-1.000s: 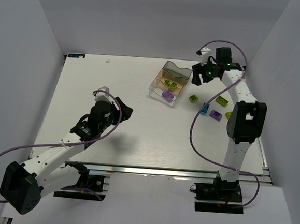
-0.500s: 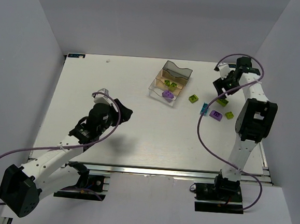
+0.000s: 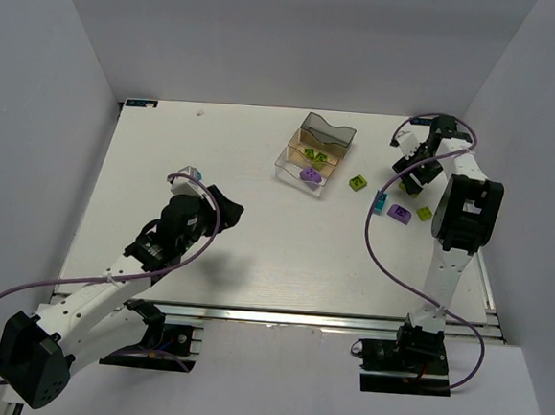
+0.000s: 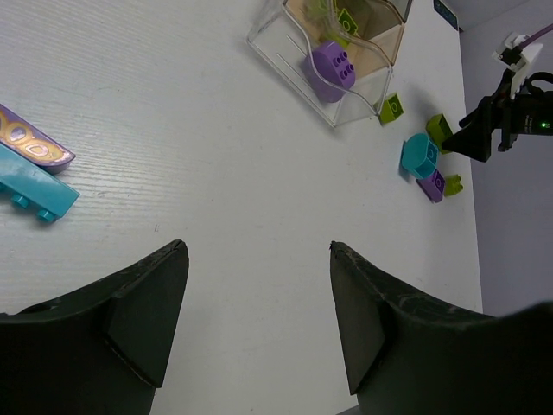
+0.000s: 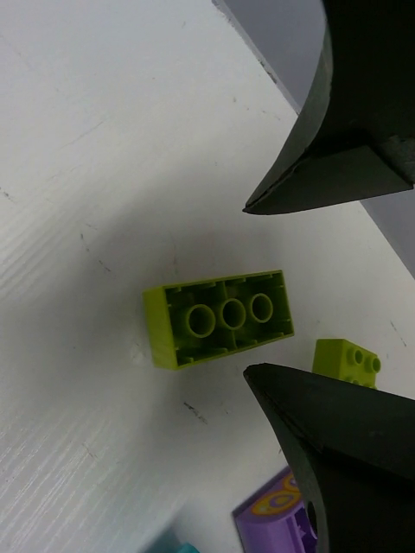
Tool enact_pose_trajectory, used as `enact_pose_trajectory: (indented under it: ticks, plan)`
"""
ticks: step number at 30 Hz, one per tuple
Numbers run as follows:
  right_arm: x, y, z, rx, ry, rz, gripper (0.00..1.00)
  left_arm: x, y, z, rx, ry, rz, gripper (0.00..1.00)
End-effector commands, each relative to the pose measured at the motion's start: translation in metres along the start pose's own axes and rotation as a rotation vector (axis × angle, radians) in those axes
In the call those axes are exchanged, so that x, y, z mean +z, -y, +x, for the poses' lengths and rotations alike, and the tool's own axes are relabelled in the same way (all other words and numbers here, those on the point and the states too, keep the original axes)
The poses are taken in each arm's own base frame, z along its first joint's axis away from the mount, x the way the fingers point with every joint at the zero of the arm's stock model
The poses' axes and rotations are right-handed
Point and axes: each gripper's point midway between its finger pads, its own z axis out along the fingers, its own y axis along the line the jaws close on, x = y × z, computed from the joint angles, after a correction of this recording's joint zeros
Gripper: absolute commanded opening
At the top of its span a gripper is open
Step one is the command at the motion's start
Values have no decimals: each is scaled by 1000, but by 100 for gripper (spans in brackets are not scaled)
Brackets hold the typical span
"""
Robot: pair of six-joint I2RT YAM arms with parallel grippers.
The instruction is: Sort the legos into containers by color
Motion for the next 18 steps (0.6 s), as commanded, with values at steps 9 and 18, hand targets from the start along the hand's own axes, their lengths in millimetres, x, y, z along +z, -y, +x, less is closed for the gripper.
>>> enact_pose_trajectory:
  ticks: [9, 18]
  plan:
    - [12, 14, -12, -62, 37, 0, 63, 2, 3, -5, -5, 6, -5, 76]
    - [14, 14, -10, -105, 17, -29, 55, 8, 7, -5, 9, -6, -4, 76]
